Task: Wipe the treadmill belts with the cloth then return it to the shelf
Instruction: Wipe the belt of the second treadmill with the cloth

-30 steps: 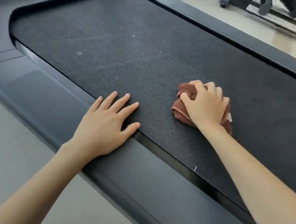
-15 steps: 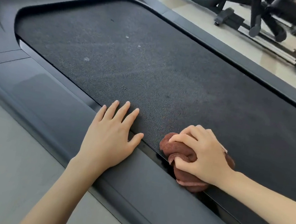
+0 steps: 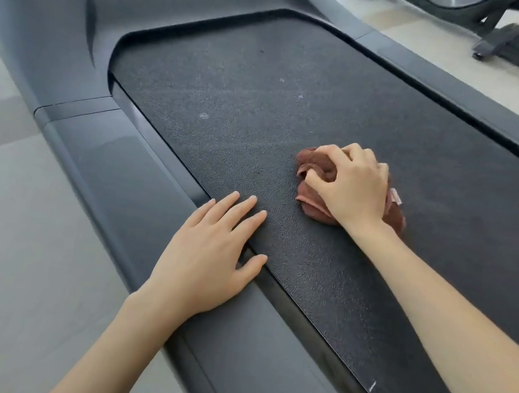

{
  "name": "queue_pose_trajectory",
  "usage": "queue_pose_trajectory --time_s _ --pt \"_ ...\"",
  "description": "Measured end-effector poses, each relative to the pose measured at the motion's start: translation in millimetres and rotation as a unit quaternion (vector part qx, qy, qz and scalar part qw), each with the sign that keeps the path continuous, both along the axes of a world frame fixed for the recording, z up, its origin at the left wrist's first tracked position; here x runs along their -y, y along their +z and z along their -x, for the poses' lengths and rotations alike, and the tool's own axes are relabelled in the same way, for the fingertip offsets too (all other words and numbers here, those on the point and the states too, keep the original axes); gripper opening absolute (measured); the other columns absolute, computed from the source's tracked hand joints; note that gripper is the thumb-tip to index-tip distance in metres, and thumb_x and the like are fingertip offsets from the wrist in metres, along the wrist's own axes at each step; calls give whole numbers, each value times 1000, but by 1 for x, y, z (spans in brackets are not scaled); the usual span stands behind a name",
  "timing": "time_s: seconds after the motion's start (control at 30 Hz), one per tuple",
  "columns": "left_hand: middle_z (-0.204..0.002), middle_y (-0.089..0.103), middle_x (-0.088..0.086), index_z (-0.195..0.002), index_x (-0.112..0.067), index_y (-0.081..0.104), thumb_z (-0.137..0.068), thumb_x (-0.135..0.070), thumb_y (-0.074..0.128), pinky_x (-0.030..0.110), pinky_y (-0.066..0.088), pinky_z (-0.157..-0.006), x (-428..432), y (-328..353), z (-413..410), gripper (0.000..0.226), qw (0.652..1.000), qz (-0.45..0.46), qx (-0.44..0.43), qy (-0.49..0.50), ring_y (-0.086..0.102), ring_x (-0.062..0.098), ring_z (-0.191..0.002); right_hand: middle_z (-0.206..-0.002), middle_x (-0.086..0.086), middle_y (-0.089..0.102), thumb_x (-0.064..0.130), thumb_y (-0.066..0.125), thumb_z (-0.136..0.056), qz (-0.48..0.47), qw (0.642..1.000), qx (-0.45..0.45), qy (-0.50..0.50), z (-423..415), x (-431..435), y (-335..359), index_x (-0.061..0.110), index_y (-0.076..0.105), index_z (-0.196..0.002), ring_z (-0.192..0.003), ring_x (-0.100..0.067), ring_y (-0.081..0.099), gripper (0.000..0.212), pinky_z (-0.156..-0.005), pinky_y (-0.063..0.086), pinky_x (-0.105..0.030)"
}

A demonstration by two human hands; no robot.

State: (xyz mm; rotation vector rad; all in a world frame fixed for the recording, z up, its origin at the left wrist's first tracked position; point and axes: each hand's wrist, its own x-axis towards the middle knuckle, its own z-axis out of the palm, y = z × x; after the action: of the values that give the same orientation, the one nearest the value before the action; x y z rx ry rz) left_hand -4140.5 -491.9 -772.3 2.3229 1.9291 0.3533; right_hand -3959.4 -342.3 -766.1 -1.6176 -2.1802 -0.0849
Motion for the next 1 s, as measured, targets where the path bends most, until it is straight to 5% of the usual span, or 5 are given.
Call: queue_pose_trajectory --time_s 0.27,0.47,0.7,0.87,1.0 --pt "-154 19 -11 -145 -31 27 -89 -58 25 30 1 -117 1 5 -2 63 999 5 3 35 9 10 -144 -94 5 58 50 51 -72 11 996 12 90 -66 126 7 31 67 -101 -89 -22 55 38 -79 35 -38" --pt "-156 13 -11 -146 -33 24 -89 -58 26 27 -5 -115 2 5 -2 62 999 8 -10 34 3 10 -144 -87 5 59 54 50 -69 24 997 16 74 -23 88 10 32 65 -95 -86 -23 56 38 -75 40 -38" --pt "-157 13 -6 -147 -27 22 -90 -55 32 30 -5 -115 1 5 1 65 999 7 -10 45 5 13 -144 -103 4 56 56 51 -77 31 999 37 7 54 20 2 36 57 -108 -104 -22 49 37 -84 33 -38" --pt "-151 30 -8 -142 -30 37 -81 -62 9 40 1 -118 11 9 41 74 992 -1 -23 126 15 12 -143 -96 4 56 55 49 -75 48 994 34 91 25 63 10 35 62 -104 -98 -21 52 38 -83 35 -38" --pt "-150 30 -11 -141 -36 37 -83 -59 10 41 4 -117 23 10 55 68 991 14 -3 136 17 9 -142 -92 8 56 50 53 -70 48 989 15 137 -13 116 12 33 65 -98 -88 -19 54 35 -78 39 -39"
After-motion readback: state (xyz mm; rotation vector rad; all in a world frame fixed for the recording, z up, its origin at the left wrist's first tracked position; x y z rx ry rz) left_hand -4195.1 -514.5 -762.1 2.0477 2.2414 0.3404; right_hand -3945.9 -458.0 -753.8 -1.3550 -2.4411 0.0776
